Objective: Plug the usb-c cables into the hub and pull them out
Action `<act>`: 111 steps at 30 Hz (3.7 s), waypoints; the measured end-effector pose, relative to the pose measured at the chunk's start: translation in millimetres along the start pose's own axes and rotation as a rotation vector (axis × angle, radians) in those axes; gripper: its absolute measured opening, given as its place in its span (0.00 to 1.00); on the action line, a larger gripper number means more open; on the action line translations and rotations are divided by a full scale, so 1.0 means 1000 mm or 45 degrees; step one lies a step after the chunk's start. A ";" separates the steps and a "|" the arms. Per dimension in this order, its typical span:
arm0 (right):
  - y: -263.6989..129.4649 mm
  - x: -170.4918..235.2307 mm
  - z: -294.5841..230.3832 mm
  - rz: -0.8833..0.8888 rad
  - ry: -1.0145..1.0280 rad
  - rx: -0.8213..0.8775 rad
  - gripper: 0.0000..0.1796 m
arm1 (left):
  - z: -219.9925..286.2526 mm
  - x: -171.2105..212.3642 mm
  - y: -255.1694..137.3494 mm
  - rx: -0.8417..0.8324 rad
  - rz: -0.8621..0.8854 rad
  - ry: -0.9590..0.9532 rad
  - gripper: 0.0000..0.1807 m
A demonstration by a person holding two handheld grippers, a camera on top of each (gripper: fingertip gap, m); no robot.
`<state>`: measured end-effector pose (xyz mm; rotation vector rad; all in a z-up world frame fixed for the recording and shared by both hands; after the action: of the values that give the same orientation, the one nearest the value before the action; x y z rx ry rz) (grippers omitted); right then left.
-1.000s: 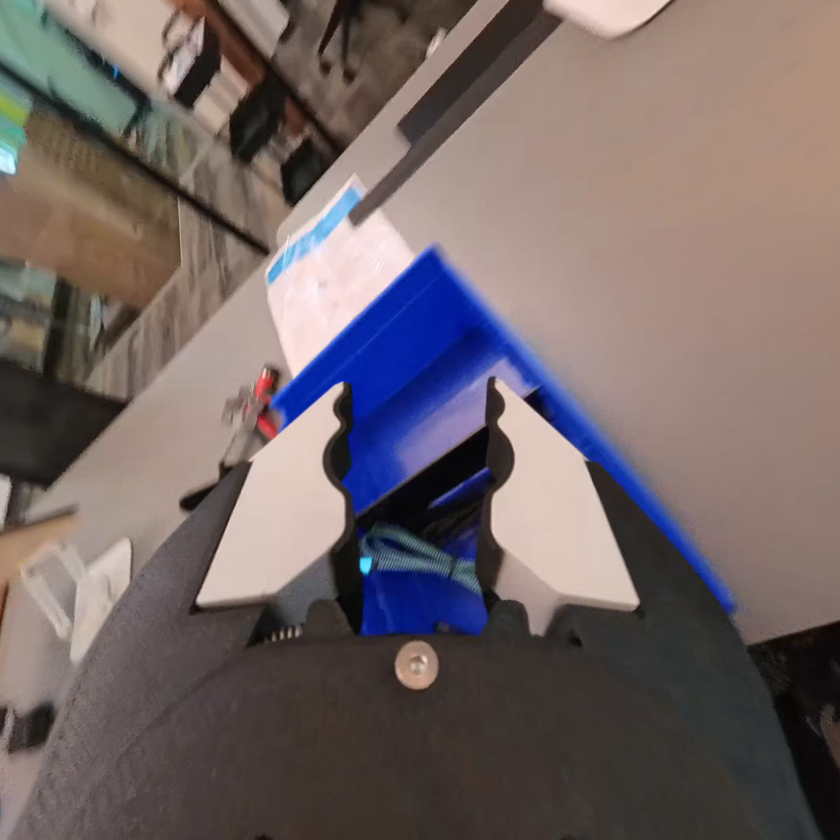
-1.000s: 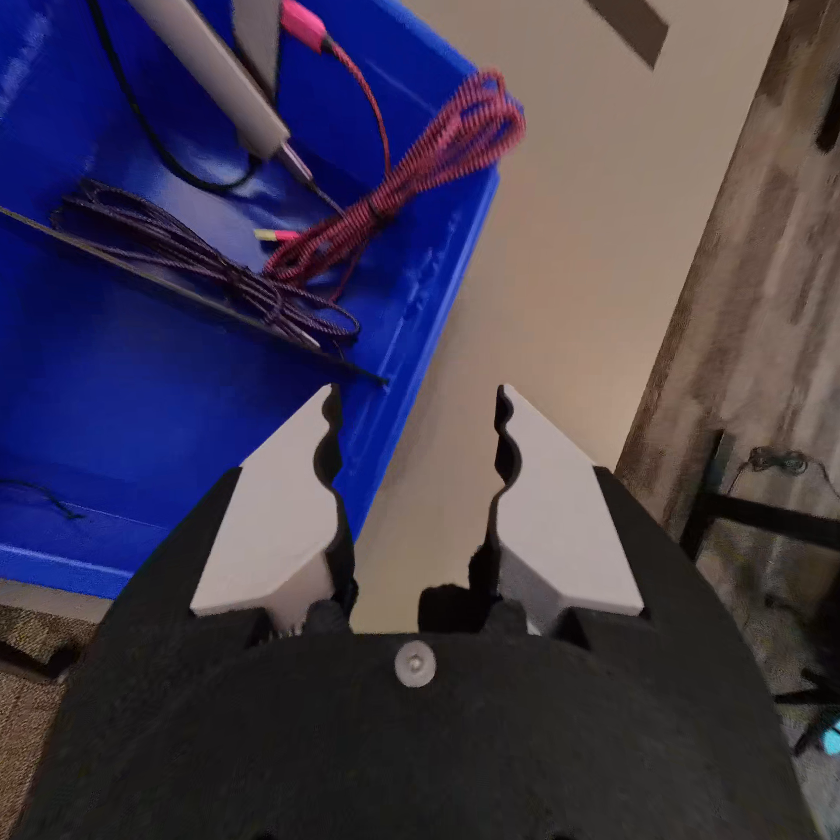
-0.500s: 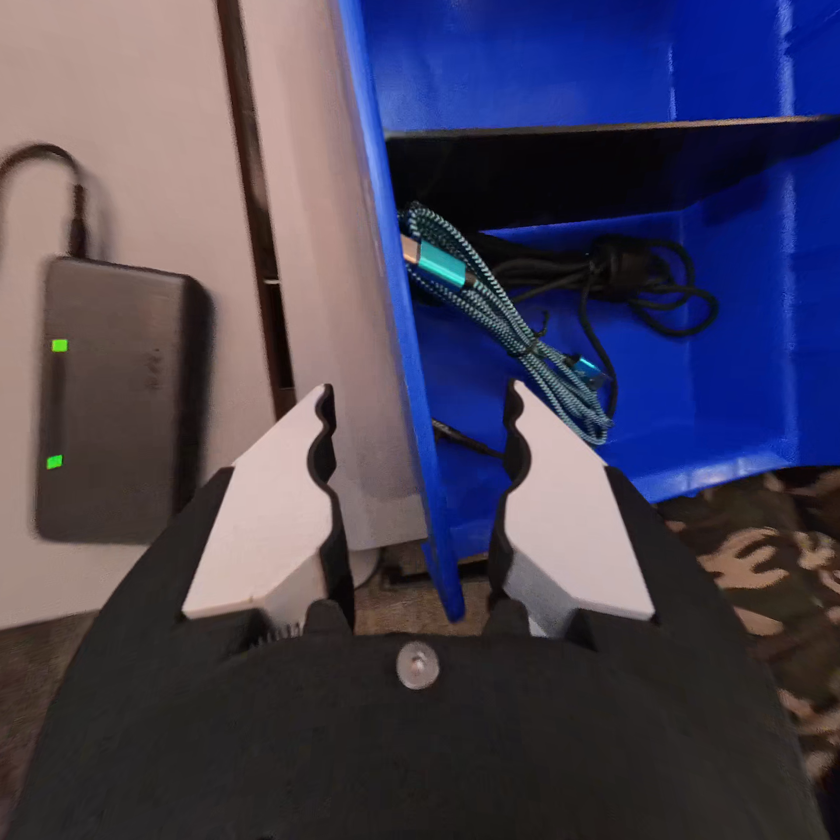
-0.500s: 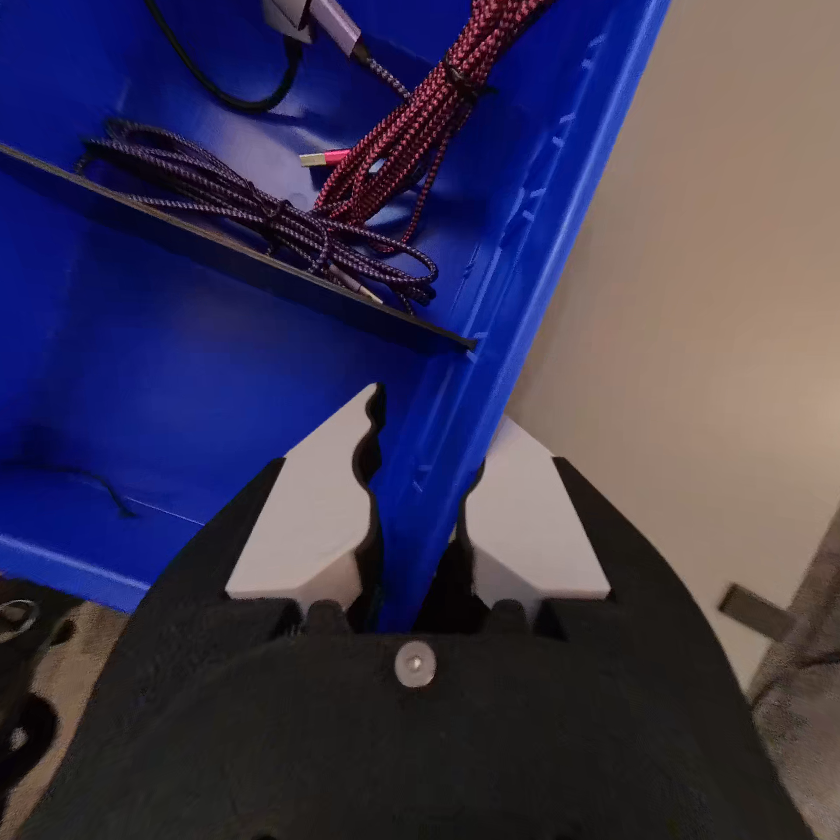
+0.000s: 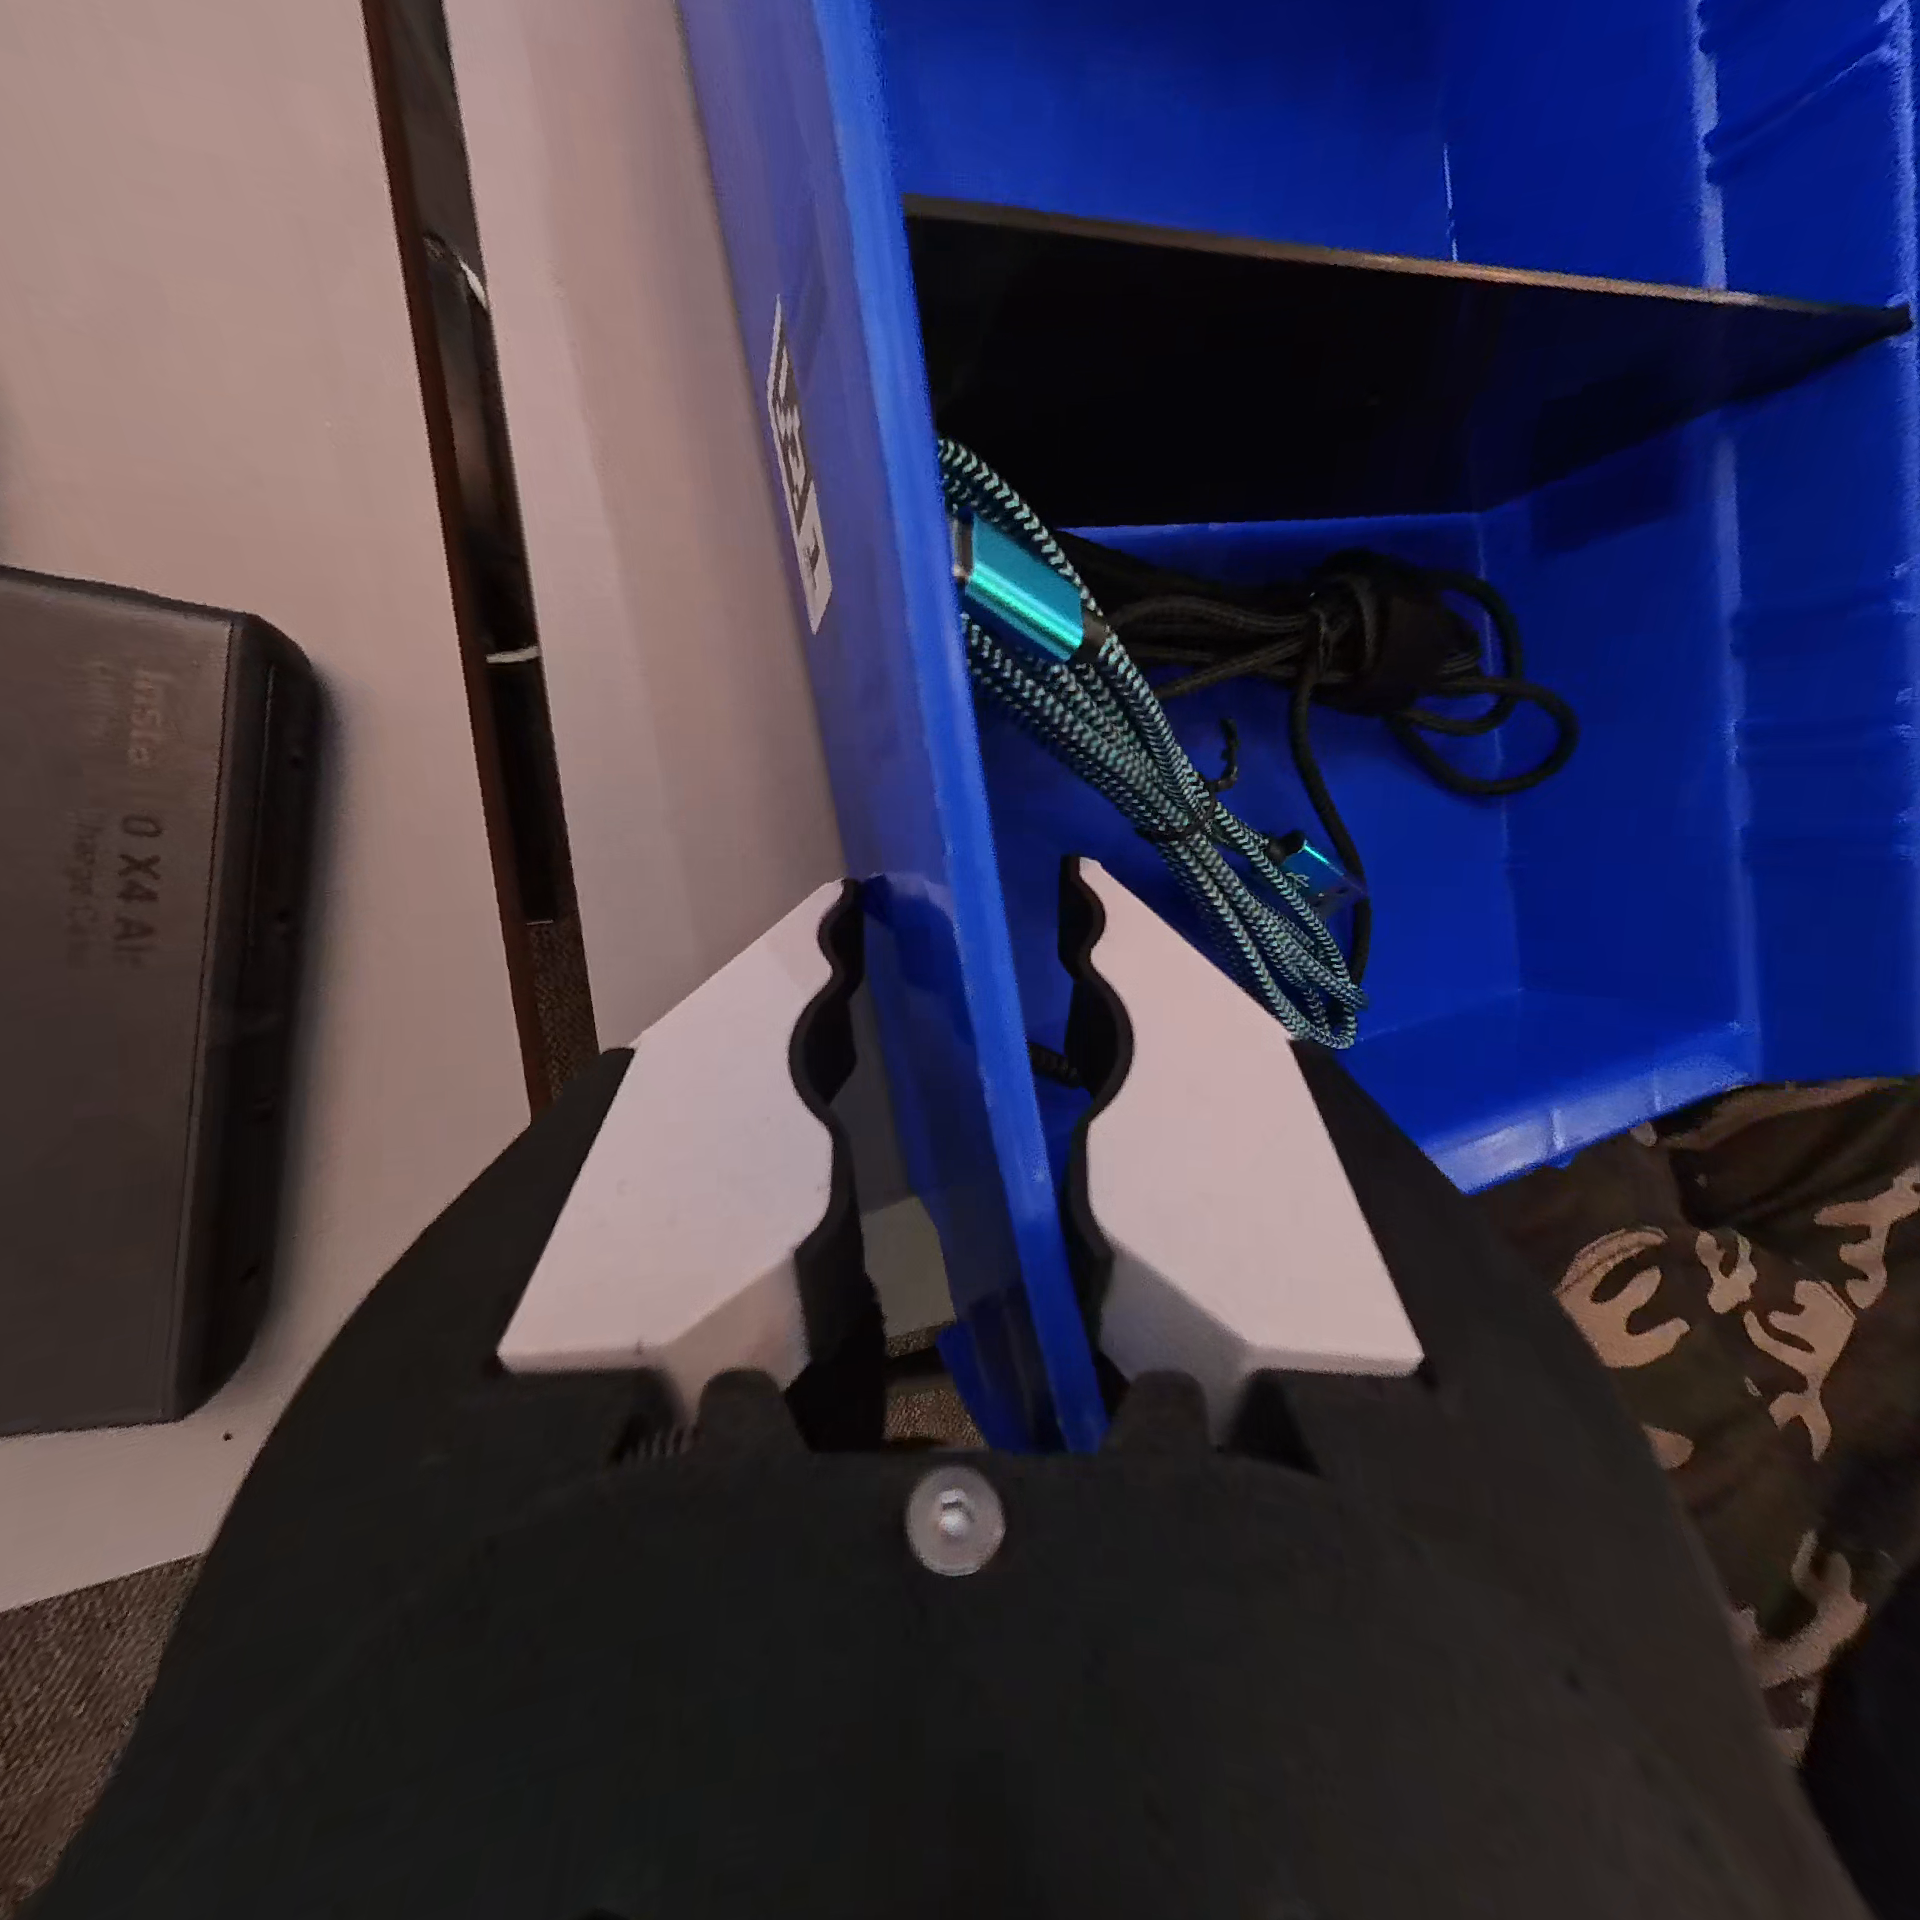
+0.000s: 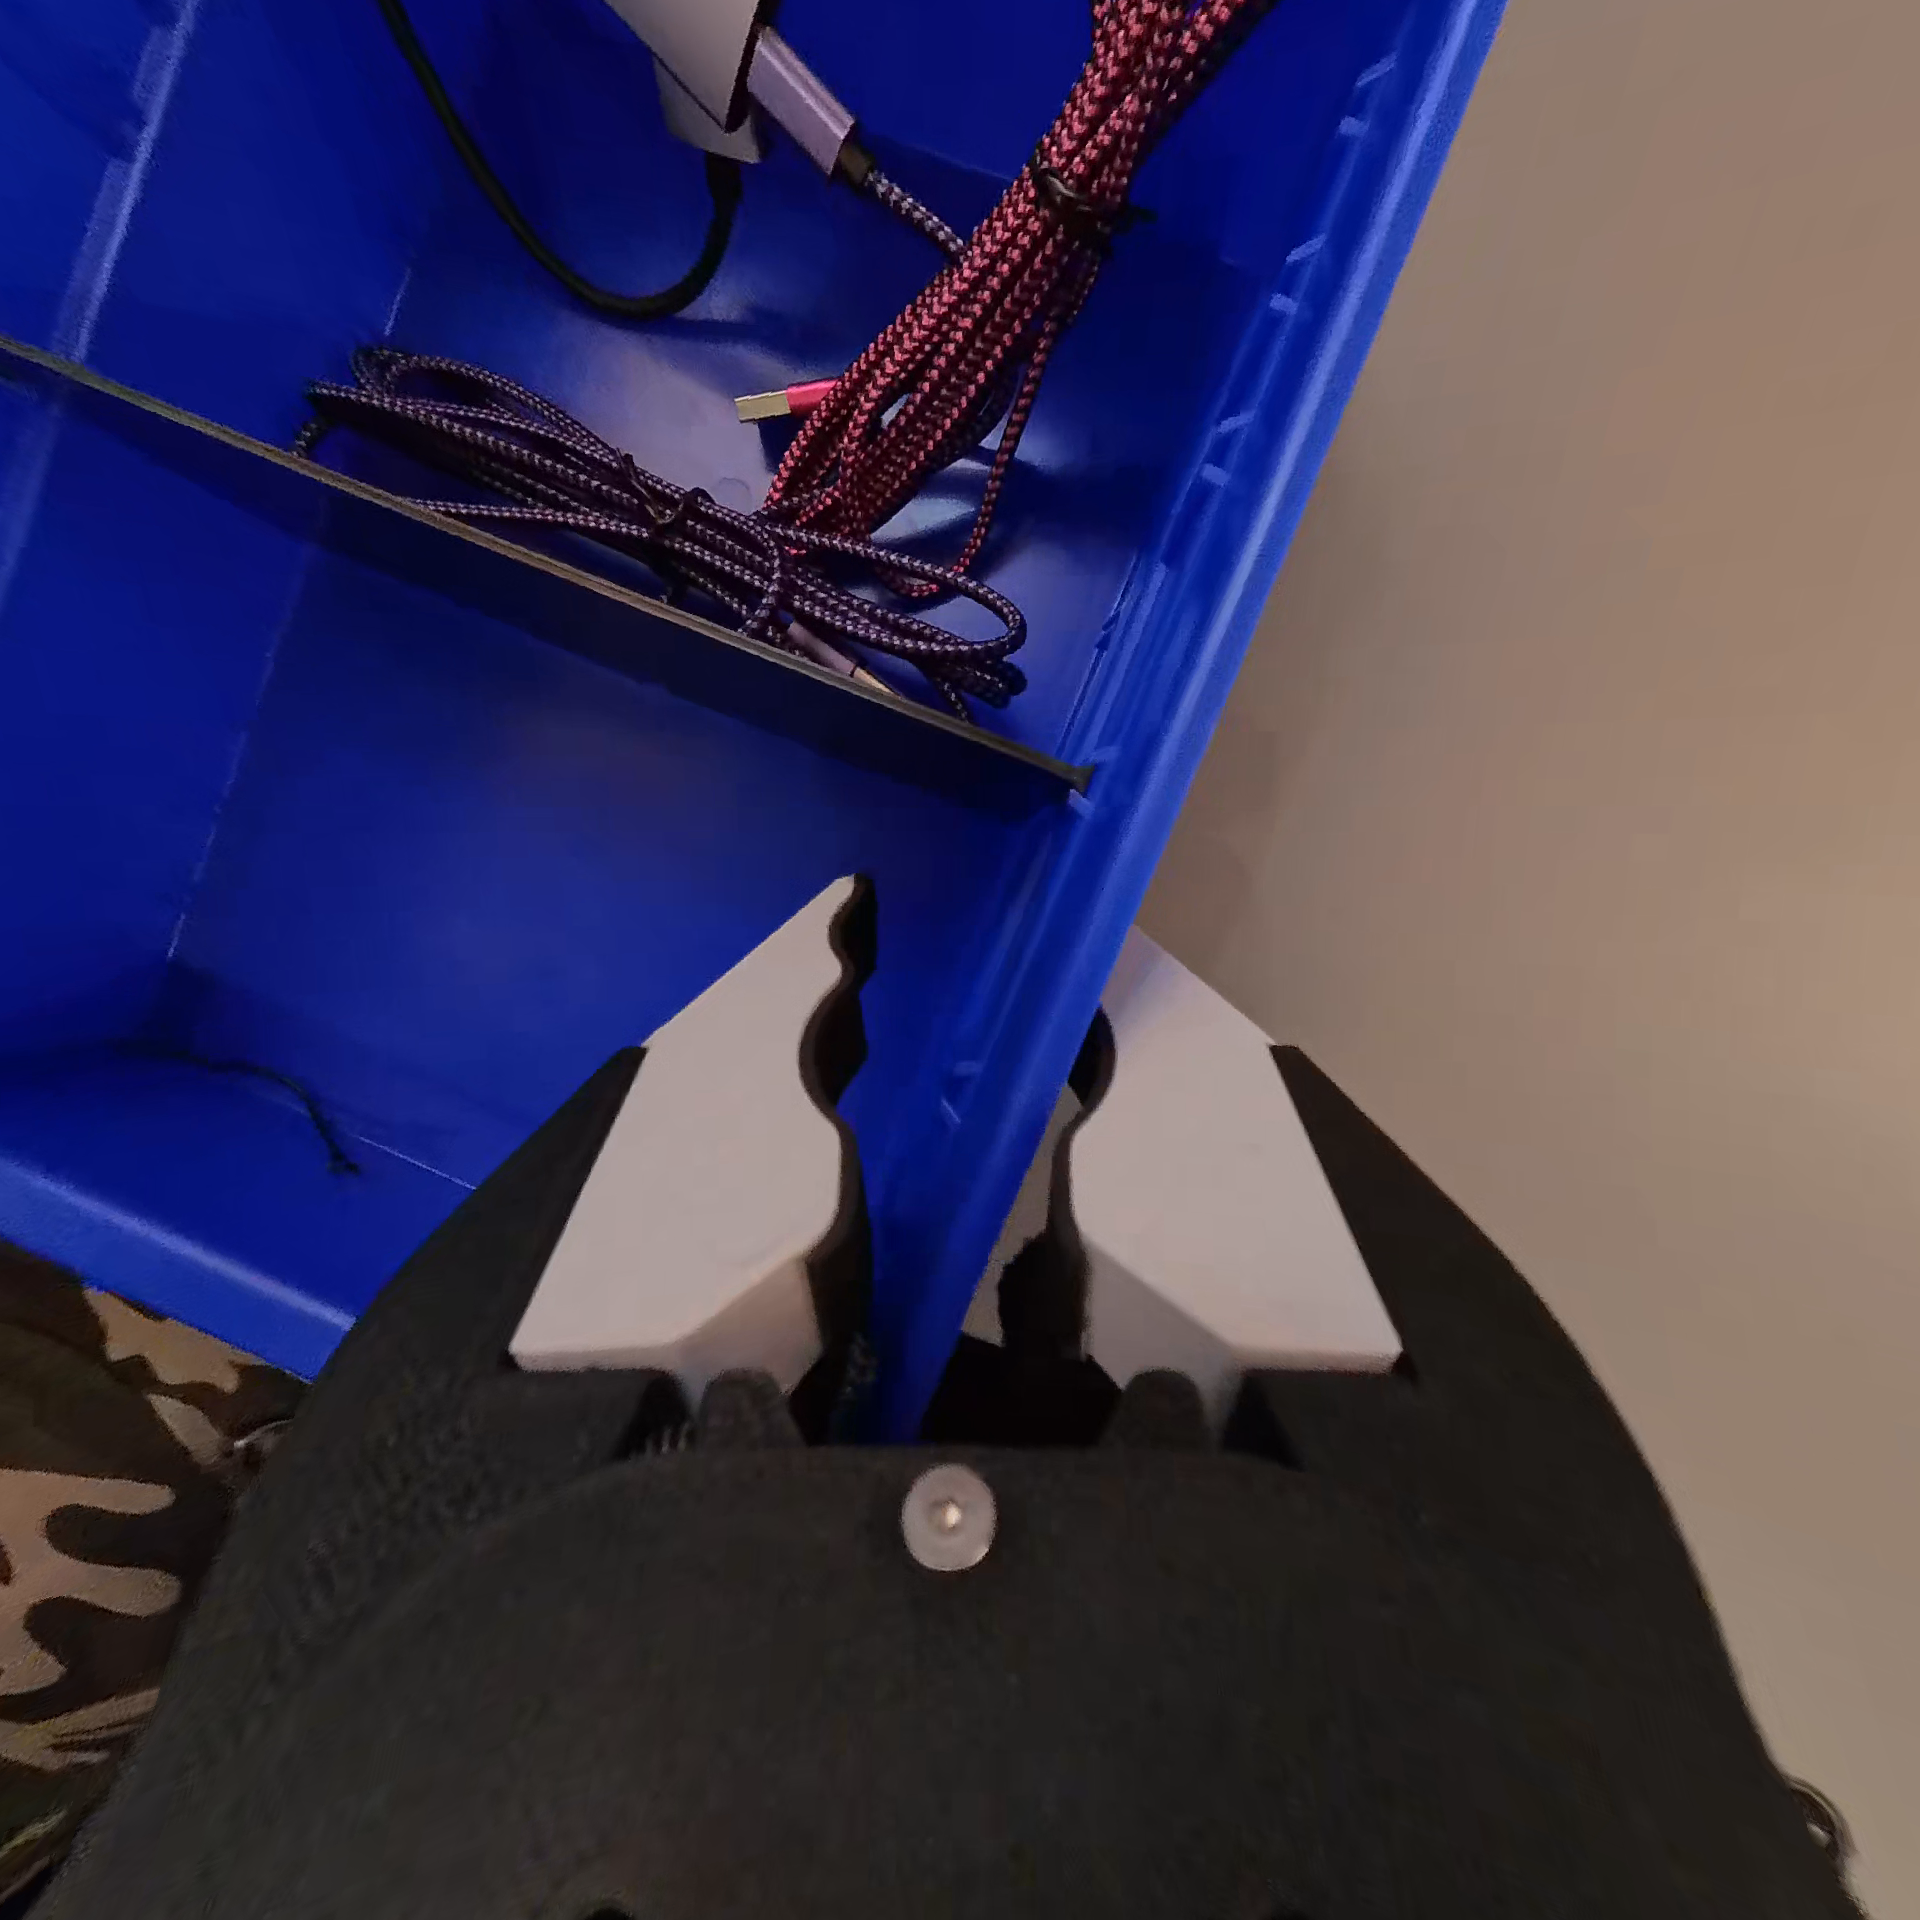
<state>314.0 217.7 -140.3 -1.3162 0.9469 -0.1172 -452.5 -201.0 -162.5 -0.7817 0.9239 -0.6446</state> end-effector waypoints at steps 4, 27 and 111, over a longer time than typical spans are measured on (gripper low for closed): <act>0.009 -0.010 -0.024 0.030 -0.003 -0.054 0.18 | 0.000 -0.001 0.000 -0.030 0.039 -0.011 0.19; 0.089 -0.103 -0.241 0.095 -0.126 -0.407 0.35 | 0.042 -0.040 -0.042 0.154 0.367 0.063 0.19; -0.037 0.016 -0.014 0.875 0.283 -0.053 0.49 | 0.612 0.064 0.235 0.632 -0.218 0.814 0.60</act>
<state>331.4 186.3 -116.3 -0.9631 1.5497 0.2937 148.4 68.6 -152.4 -0.1983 1.2075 -1.2597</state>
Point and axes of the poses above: each gripper's, where its closed fingertips meet, y out along the fingers, x out of its underside, z = x × y across the jaws, the point moved 8 cm from there along -y, back along the fingers, and after that the axes turned 2 degrees about -y, right-handed, at the moved point
